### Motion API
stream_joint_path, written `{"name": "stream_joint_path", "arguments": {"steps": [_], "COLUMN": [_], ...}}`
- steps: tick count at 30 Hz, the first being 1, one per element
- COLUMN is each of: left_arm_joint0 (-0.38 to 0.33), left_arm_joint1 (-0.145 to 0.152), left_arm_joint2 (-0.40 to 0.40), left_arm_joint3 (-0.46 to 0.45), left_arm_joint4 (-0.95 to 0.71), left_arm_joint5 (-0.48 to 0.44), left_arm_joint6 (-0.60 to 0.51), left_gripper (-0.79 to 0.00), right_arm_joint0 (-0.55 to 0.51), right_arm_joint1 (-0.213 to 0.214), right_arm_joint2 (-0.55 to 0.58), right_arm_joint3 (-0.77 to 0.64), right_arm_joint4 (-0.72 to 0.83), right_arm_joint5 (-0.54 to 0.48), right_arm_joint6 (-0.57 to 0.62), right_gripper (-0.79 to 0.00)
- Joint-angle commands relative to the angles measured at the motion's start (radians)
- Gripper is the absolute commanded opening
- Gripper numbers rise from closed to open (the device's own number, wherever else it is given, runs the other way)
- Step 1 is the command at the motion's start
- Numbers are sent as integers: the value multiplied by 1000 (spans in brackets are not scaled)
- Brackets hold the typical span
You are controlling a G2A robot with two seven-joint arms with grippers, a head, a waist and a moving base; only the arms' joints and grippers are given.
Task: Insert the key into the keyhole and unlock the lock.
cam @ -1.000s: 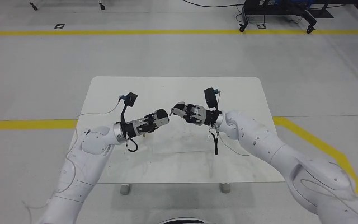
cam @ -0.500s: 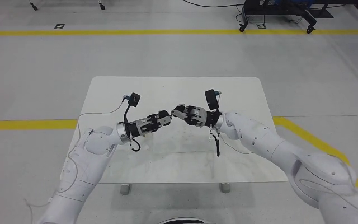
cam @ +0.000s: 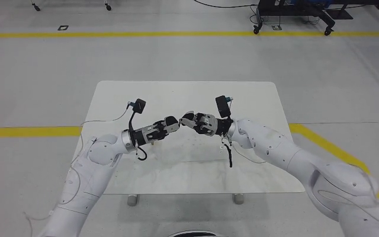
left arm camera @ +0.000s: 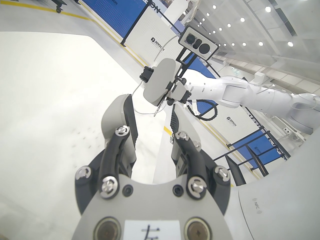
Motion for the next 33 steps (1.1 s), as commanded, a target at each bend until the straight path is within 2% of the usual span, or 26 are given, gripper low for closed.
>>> {"name": "stream_joint_path", "arguments": {"steps": [1, 5, 7, 8, 18, 24, 33], "left_arm_joint0": [-4, -12, -15, -17, -18, -19, -23], "left_arm_joint1": [0, 0, 0, 1, 7, 12, 17], "left_arm_joint2": [7, 15, 17, 16, 12, 0, 2], "left_arm_joint3": [2, 8, 11, 14, 27, 34, 35], "left_arm_joint4": [-1, 0, -4, -4, -17, -24, -29], "left_arm_joint5": [1, 0, -1, -1, -21, -26, -29], "left_arm_joint6": [0, 3, 5, 5, 11, 12, 15], "left_gripper": [-533, -551, -683, -785, -785, -785, -785], "right_arm_joint0": [0, 2, 3, 4, 6, 2, -4], "right_arm_joint1": [-3, -10, -13, -14, -13, 2, 22], "right_arm_joint2": [0, 0, 0, 0, 0, 0, 0], "right_arm_joint3": [3, 7, 8, 9, 12, 14, 3], "right_arm_joint4": [2, 12, 18, 20, 34, 13, -9], "right_arm_joint5": [0, 0, 0, 0, 0, 0, 0], "right_arm_joint6": [4, 20, 26, 28, 43, 34, 82], "right_gripper": [-785, -785, -785, -785, -785, -785, -785]}}
